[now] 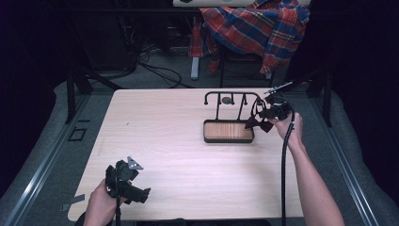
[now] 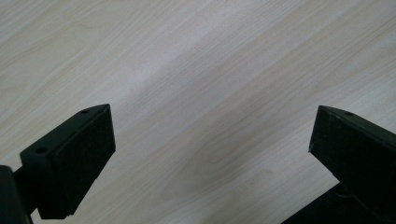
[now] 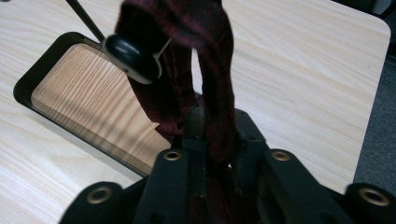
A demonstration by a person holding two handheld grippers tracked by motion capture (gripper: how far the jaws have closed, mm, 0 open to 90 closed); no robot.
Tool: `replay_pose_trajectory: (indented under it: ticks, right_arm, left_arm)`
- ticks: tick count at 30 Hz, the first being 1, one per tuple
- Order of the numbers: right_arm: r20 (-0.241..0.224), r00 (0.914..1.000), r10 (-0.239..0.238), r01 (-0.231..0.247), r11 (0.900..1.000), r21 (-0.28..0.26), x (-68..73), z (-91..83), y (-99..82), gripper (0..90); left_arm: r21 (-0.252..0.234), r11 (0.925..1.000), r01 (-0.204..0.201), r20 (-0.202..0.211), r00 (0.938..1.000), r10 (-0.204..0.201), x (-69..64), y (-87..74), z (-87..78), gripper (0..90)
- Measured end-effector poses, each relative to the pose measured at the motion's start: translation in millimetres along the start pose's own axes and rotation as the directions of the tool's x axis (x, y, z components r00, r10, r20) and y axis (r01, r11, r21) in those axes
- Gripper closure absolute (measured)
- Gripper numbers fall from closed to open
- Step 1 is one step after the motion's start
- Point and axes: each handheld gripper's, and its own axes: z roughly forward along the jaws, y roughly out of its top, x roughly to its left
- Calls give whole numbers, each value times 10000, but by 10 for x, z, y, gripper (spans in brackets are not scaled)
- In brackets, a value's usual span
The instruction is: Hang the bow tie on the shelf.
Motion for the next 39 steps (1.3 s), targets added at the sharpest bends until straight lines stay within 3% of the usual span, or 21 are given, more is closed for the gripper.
replay_pose_trajectory:
  ticks: [8, 15, 31, 39]
  right_arm:
    - [145, 9999, -15, 16, 10000, -97, -14, -38, -9, 631]
    - [-156, 9999, 27, -29, 9998, -178, -48, -116, -47, 523]
    - [-513, 9971, -558, 536, 9976, -448, 52, -403, -197, 336]
    - [-737, 9927, -952, 934, 9953, -269, 153, -539, -324, 250]
  left_arm:
    - [6, 10000, -12, -9, 10000, 12, -2, 0, 0, 5]
    - [12, 10000, -14, -8, 10000, 14, -3, 1, 1, 5]
    - [18, 10000, -17, -28, 10000, 17, -6, 2, 1, 5]
    - [-4, 10000, -10, -35, 10000, 10, -8, 3, 1, 5]
